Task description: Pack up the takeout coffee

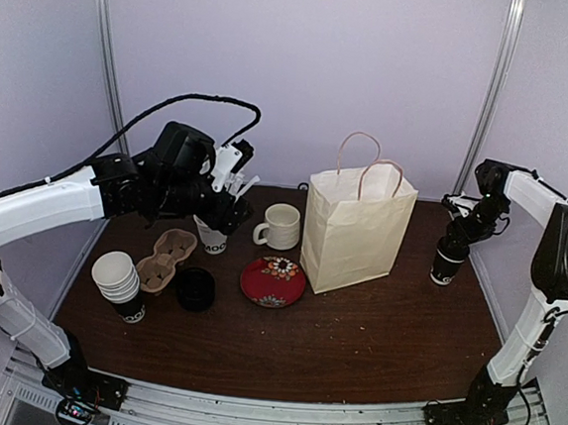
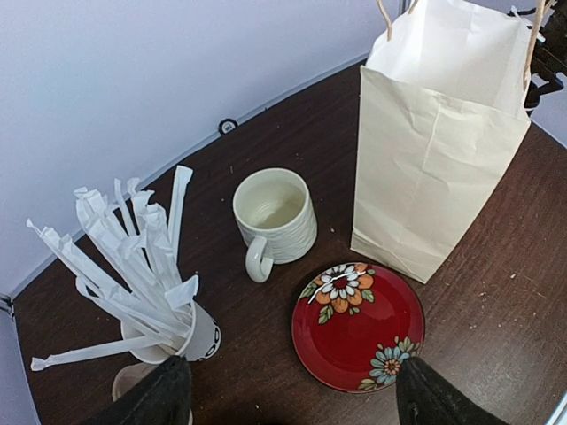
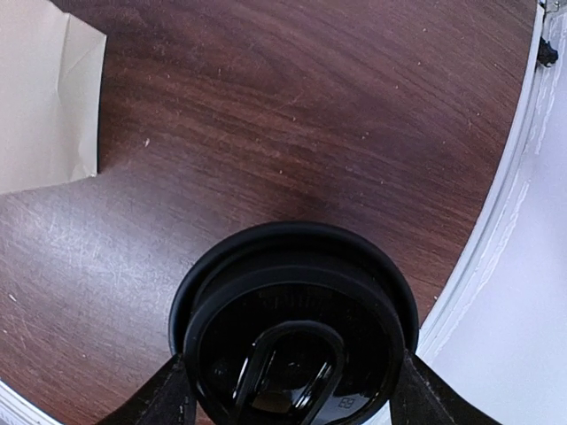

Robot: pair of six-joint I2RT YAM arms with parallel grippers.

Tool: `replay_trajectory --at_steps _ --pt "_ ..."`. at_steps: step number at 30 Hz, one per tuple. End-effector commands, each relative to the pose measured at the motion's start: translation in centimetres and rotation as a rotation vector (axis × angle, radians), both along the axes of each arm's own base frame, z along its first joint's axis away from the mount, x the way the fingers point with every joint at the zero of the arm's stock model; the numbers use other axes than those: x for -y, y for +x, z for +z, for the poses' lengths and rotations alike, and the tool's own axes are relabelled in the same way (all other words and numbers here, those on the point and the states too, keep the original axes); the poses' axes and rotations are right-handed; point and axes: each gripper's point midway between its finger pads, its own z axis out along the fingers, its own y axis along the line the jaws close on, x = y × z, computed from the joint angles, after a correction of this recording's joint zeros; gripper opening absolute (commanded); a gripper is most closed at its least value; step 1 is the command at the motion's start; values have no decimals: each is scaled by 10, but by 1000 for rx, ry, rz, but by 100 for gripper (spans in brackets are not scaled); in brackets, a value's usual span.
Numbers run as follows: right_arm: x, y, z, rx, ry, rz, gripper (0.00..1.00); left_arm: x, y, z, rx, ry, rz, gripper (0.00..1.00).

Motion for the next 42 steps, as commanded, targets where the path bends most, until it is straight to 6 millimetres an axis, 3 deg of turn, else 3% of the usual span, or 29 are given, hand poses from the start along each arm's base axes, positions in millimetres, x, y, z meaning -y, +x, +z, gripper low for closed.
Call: replay_trajectory --at_steps 1,7,13,18,23,28,32,36,39,42 --pt "13 14 2 22 -15 -60 71 0 3 9 25 -26 0 83" --pt "19 19 -1 46 -10 -91 73 1 3 6 22 -21 1 83" --pt "16 14 -7 16 14 -101 84 0 3 6 17 -21 -1 83" --pt "17 11 12 59 18 -127 91 -2 2 5 19 -14 2 83" --pt "17 11 44 134 22 -148 93 -2 2 3 17 -10 2 83" --pt "6 -3 73 195 65 -141 95 -9 3 -1 8 29 27 83" --pt "-27 -26 93 251 216 -53 89 -34 6 -18 -55 130 106 80" --pt "-70 -61 110 273 378 106 80 -66 5 -46 -205 221 170 68" --pt "-105 -93 119 272 449 259 74 -80 -1 -61 -295 254 187 63" --pt "-148 -133 117 233 443 489 73 -88 -8 -60 -317 284 185 58"
